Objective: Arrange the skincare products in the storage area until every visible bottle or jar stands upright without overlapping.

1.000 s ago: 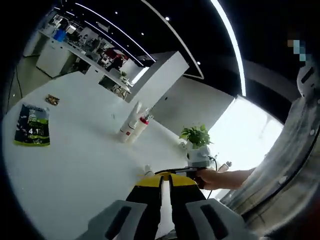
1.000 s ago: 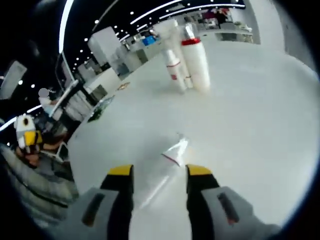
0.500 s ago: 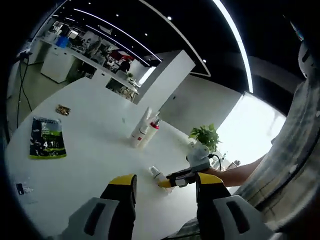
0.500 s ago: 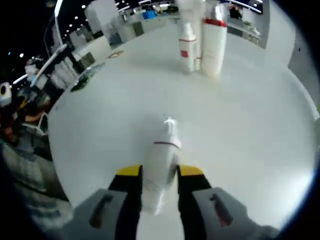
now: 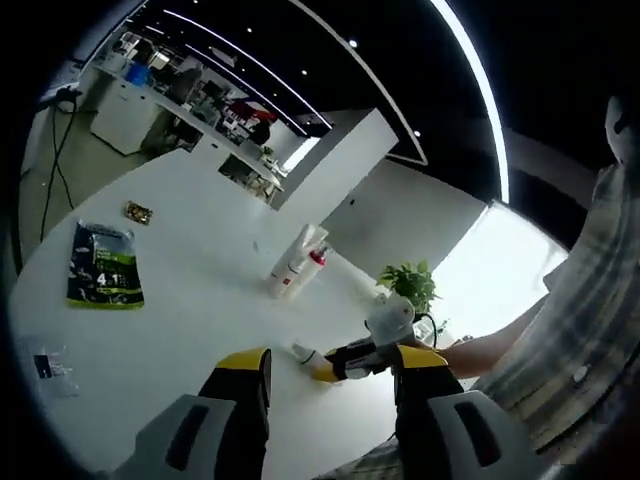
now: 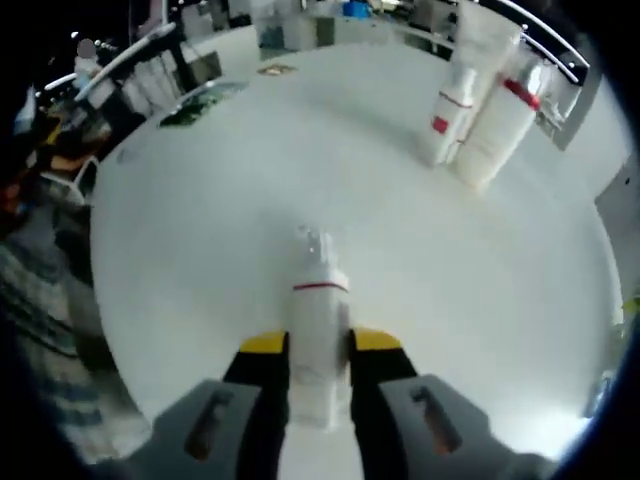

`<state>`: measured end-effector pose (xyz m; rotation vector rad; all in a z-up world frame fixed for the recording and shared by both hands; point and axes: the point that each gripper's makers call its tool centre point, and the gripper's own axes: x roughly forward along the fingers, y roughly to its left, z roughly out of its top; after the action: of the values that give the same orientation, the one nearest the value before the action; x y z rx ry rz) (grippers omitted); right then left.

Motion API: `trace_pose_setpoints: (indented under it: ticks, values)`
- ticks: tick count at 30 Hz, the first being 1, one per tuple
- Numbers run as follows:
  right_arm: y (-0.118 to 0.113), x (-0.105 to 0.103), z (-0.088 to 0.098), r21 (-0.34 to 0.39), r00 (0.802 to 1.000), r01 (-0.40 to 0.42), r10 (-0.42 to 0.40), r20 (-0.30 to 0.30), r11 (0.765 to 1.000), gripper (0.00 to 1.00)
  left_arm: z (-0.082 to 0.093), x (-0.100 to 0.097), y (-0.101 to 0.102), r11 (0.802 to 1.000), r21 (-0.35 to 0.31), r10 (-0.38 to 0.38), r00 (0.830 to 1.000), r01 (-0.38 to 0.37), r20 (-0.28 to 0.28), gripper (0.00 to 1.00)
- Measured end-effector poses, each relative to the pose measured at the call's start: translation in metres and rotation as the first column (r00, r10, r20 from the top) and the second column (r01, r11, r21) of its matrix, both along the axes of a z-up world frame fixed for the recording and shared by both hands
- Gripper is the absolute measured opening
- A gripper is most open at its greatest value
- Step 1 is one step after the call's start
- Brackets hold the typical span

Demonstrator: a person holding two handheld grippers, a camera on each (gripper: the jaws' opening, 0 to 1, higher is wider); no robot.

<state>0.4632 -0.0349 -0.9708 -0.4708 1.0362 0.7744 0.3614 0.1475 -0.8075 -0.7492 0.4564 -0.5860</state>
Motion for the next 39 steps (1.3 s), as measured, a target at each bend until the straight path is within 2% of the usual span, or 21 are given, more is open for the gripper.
trace_pose_setpoints:
  ticks: [5,6,7,10,14,16,17,19,20,22,23,24,25,27,28,29,33,34,36,38,39]
  values:
    - [0.051,-0.013,0.034,0.191,0.999,0.038,-0.044,0.026,0.981,0.2,-0.009,0.003,0.014,0.999,-0.042,0.023,1.0,-0.024,-0.01,0.54]
    - [0.07,-0.017,0.049,0.284,0.998,0.045,-0.055,0.025,0.958,0.2,-0.014,0.004,0.016,0.999,-0.042,0.023,1.0,-0.023,-0.014,0.55]
    - [0.077,-0.02,0.056,0.311,0.997,0.063,-0.071,0.014,0.948,0.2,-0.017,0.004,0.018,0.999,-0.042,0.024,1.0,-0.025,-0.02,0.55]
    - [0.116,-0.034,0.096,0.49,0.999,0.044,-0.045,-0.01,0.871,0.2,-0.014,0.009,0.02,0.997,-0.074,0.028,0.999,-0.03,-0.029,0.57]
    - [0.15,-0.057,0.141,0.67,0.998,0.013,0.034,-0.056,0.743,0.2,0.005,0.014,0.011,0.987,-0.161,-0.016,1.0,0.018,0.017,0.57]
    - [0.159,-0.063,0.168,0.752,0.997,-0.01,0.06,-0.039,0.659,0.2,0.012,0.016,0.005,0.977,-0.207,-0.038,0.999,0.042,0.023,0.57]
    - [0.164,-0.074,0.185,0.814,0.989,0.018,0.108,-0.099,0.581,0.2,0.018,0.018,0.002,0.973,-0.226,-0.047,0.998,0.057,0.049,0.57]
    - [0.164,-0.076,0.198,0.841,0.988,-0.019,0.137,-0.066,0.54,0.2,0.034,0.017,-0.004,0.959,-0.266,-0.073,0.991,0.1,0.11,0.55]
    - [0.165,-0.083,0.204,0.862,0.979,0.007,0.173,-0.109,0.506,0.2,0.044,0.016,-0.009,0.944,-0.303,-0.095,0.986,0.132,0.135,0.54]
    - [0.162,-0.082,0.211,0.884,0.978,0.001,0.184,-0.099,0.468,0.2,0.056,0.015,-0.016,0.923,-0.345,-0.117,0.978,0.171,0.172,0.53]
    - [0.161,-0.089,0.223,0.917,0.957,0.046,0.244,-0.154,0.397,0.2,0.062,0.016,-0.02,0.909,-0.369,-0.131,0.973,0.194,0.188,0.53]
    - [0.161,-0.091,0.231,0.933,0.949,0.061,0.269,-0.165,0.354,0.2,0.066,0.016,-0.023,0.899,-0.386,-0.139,0.972,0.205,0.192,0.53]
    - [0.16,-0.094,0.236,0.943,0.945,0.023,0.302,-0.13,0.333,0.2,0.072,0.016,-0.029,0.892,-0.386,-0.159,0.962,0.237,0.224,0.52]
    - [0.158,-0.106,0.246,0.957,0.916,0.026,0.377,-0.138,0.289,0.2,0.077,0.012,-0.04,0.878,-0.38,-0.208,0.946,0.292,0.249,0.5]
    - [0.157,-0.106,0.247,0.959,0.915,0.022,0.381,-0.133,0.283,0.2,0.083,0.01,-0.044,0.856,-0.408,-0.224,0.94,0.316,0.258,0.51]
    - [0.154,-0.107,0.252,0.967,0.902,0.052,0.403,-0.153,0.25,0.2,0.088,0.009,-0.048,0.833,-0.433,-0.245,0.931,0.344,0.269,0.51]
    - [0.147,-0.109,0.261,0.975,0.877,0.101,0.444,-0.182,0.2,0.2,0.108,0.002,-0.061,0.773,-0.478,-0.289,0.903,0.416,0.319,0.4]
    - [0.146,-0.108,0.263,0.978,0.88,0.095,0.444,-0.17,0.187,0.2,0.107,0.006,-0.062,0.789,-0.47,-0.268,0.91,0.395,0.316,0.4]
    - [0.143,-0.109,0.263,0.978,0.876,0.1,0.45,-0.175,0.186,0.2,0.105,0.008,-0.063,0.789,-0.475,-0.266,0.914,0.389,0.307,0.4]
    - [0.141,-0.119,0.267,0.979,0.841,0.118,0.508,-0.186,0.164,0.21,0.107,0.006,-0.063,0.767,-0.502,-0.277,0.913,0.398,0.301,0.27]
    - [0.142,-0.12,0.257,0.964,0.84,0.13,0.49,-0.231,0.231,0.21,0.102,0.014,-0.056,0.797,-0.484,-0.231,0.923,0.361,0.309,0.24]
